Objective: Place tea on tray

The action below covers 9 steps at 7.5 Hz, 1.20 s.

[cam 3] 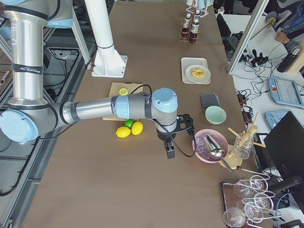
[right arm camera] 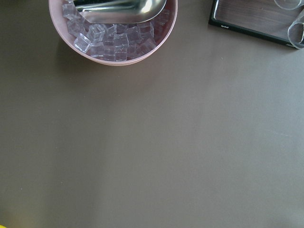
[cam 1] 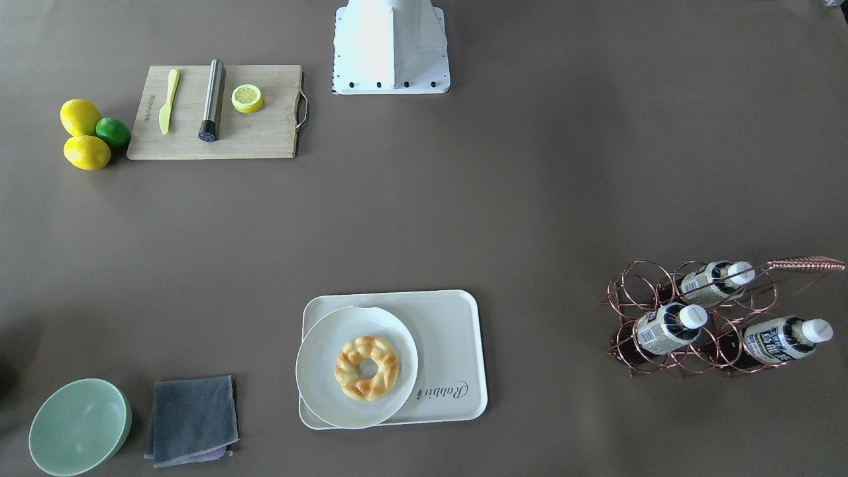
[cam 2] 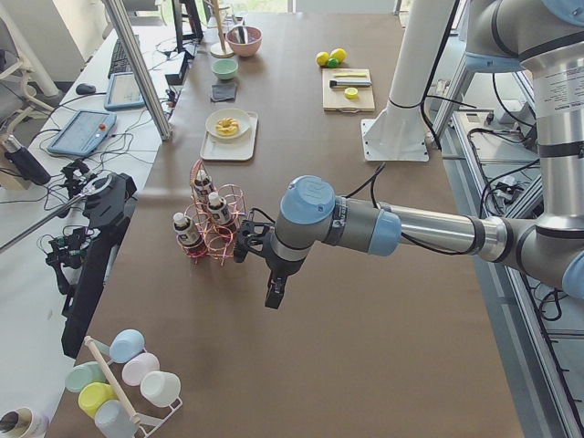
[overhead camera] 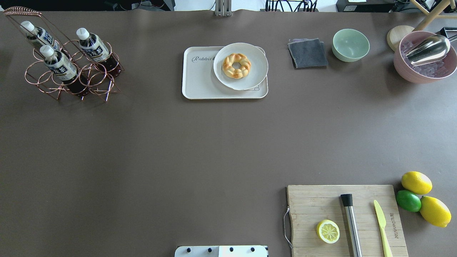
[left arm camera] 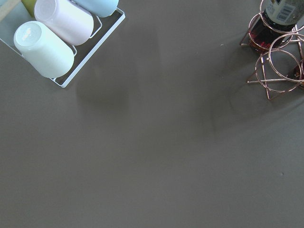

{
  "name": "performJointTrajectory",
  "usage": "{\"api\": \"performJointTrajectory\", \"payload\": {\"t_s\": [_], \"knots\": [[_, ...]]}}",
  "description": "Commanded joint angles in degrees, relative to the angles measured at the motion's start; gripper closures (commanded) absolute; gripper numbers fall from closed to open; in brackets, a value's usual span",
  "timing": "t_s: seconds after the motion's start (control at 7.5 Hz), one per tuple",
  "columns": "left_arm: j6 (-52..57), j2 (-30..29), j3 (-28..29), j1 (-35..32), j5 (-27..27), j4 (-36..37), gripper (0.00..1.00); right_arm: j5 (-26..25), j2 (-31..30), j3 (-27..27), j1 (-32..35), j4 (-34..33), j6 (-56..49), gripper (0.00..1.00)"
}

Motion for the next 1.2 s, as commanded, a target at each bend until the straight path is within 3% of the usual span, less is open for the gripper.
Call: {"api": "performJointTrajectory", "payload": {"t_s": [0.0, 1.07], "knots": [[-0.17, 1.69, -0.09, 0.17, 0.0, -3.13, 0.02, 0.66, -0.17, -0.01, -0.14, -0.02, 0.0, 0.0], [-0.79, 3.2, -0.45, 0.62, -0.18, -2.65, 0.05, 1.36, -0.61, -0.1, -0.49, -0.02, 0.0, 0.0]]}}
